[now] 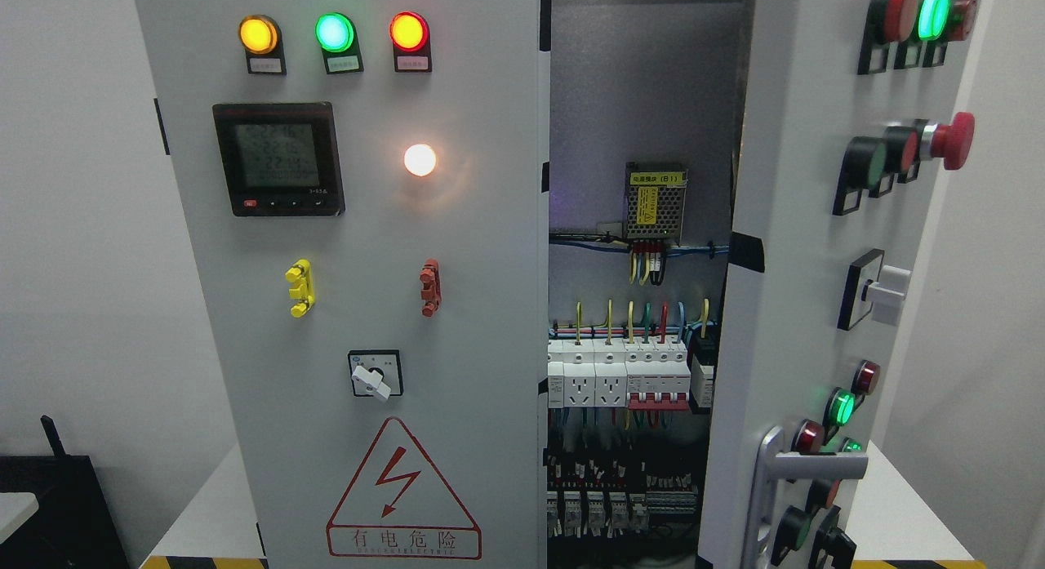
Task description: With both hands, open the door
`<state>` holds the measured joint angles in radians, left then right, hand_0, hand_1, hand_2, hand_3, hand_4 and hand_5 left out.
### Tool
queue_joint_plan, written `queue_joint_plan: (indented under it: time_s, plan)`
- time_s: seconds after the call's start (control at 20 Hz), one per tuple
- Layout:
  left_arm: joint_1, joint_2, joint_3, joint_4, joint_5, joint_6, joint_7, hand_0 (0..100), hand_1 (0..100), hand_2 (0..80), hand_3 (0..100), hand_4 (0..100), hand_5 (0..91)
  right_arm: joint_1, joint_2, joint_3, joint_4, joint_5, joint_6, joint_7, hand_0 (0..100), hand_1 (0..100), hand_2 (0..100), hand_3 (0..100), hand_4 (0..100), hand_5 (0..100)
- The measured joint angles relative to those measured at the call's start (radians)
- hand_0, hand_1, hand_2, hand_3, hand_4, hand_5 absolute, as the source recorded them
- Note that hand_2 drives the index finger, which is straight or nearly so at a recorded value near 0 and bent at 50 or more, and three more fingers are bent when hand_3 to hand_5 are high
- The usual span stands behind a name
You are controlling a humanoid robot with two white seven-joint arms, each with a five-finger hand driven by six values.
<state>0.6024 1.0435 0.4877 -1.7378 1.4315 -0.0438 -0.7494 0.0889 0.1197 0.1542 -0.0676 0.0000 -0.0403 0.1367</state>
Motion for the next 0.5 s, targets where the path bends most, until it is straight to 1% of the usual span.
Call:
queue_joint_plan:
  time_s: [0.2,0.4,0.5]
  plan:
    - [-0.038,0.103,0.023,-0.035,0.045,0.0,-0.023,0,0,0.0,0,0,0.0,0.0,0.0,0.0,0.0,0.0,0.0,0.0,38,0,0,0,0,0]
    - [-0.075,0.196,0.034,-0.059,0.091,0.0,-0.028,0,0,0.0,0,0,0.0,0.0,0.0,0.0,0.0,0.0,0.0,0.0,38,0,0,0,0,0]
    - [-0.132,0.235,0.015,-0.067,0.114,0.0,-0.03,0,0,0.0,0,0,0.0,0.0,0.0,0.0,0.0,0.0,0.0,0.0,38,0,0,0,0,0]
